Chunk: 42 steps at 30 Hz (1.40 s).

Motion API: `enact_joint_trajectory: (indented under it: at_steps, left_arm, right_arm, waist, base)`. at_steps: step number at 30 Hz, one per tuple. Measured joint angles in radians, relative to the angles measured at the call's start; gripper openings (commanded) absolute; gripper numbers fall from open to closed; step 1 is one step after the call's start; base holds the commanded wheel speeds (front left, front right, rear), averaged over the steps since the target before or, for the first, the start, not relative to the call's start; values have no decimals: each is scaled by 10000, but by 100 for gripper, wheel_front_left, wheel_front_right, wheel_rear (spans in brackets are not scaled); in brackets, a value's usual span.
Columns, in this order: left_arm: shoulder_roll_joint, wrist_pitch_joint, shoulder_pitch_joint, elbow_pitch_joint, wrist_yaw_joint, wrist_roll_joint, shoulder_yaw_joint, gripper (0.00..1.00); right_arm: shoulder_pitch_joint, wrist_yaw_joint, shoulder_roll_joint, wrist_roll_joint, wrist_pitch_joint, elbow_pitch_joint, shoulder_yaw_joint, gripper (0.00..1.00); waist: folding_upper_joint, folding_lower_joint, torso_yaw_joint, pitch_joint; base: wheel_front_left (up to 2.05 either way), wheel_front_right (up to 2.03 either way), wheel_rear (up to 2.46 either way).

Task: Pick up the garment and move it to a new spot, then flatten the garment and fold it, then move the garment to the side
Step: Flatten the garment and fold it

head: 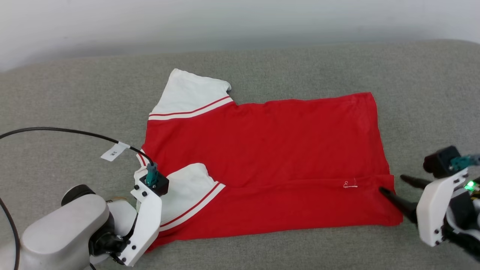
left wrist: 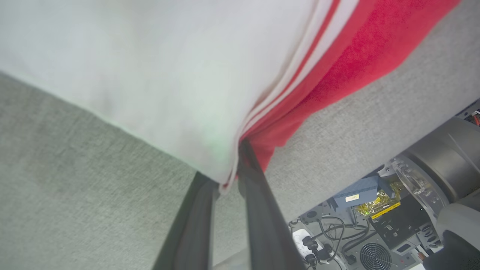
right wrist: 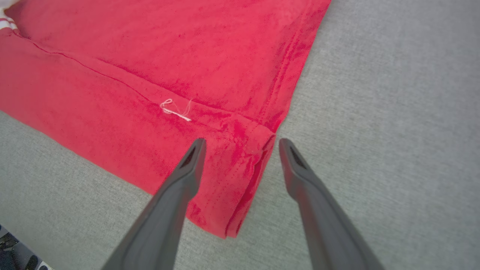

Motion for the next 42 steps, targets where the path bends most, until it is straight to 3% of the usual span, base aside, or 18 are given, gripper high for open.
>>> enact_joint_trajectory:
  at_steps: [3, 9, 12, 19, 25, 32, 33, 34, 35, 42]
  left_arm:
    - [19, -63, 12, -150, -52, -40, -40, 0]
    - [59, -171, 12, -581, -123, -276, 13, 0]
    - [113, -171, -23, -788, -136, -272, 21, 0]
    - [79, -268, -234, -1032, -171, -257, 65, 0]
    - [-35, -458, -443, -1039, -203, -73, 48, 0]
    - [-69, -717, -569, -849, -230, 38, -84, 0]
    - [-63, -759, -569, -813, -242, 36, -102, 0]
    - [-58, -786, -568, -794, -245, 31, -125, 0]
    - [-48, -802, -564, -763, -257, 19, -157, 0]
    - [36, -1005, -334, -575, -259, -79, -360, 0]
  right_arm:
    - [-335, -2, -564, 33, 535, -395, 71, 100]
    - [-1210, -2, -1941, 100, 2853, -1091, 518, 100]
    - [-1582, 0, -2268, 54, 4113, -1164, 878, 100]
    - [-1836, -2, -1666, 199, 5494, -506, 1473, 100]
    - [-1429, -2, -855, 280, 5340, 401, 1653, 100]
    - [-1383, -2, -639, 353, 4978, 807, 1829, 100]
    - [-1383, -2, -631, 424, 4897, 807, 1868, 85]
    - [-1374, -4, -639, 454, 4790, 809, 1891, 12]
    - [-1361, -4, -644, 518, 4688, 800, 1914, 0]
    - [-1284, 0, -1076, 685, 3973, 280, 2100, 0]
  waist:
    - [0, 0, 66, -216]
    - [0, -1, 278, -569]
    - [0, -1, 389, -609]
    - [0, -1, 626, -371]
    - [0, 0, 848, 29]
    - [0, -2, 955, 313]
    - [0, -2, 948, 300]
    - [0, -2, 940, 276]
    - [0, -2, 928, 242]
    - [0, -2, 858, -275]
  base:
    - [0, 0, 0]
    - [0, 0, 0]
    - [0, 0, 0]
    - [0, 0, 0]
    - [0, 0, 0]
    - [0, 0, 0]
    - [0, 0, 0]
    - [0, 0, 0]
    - [0, 0, 0]
    - [0, 0, 0]
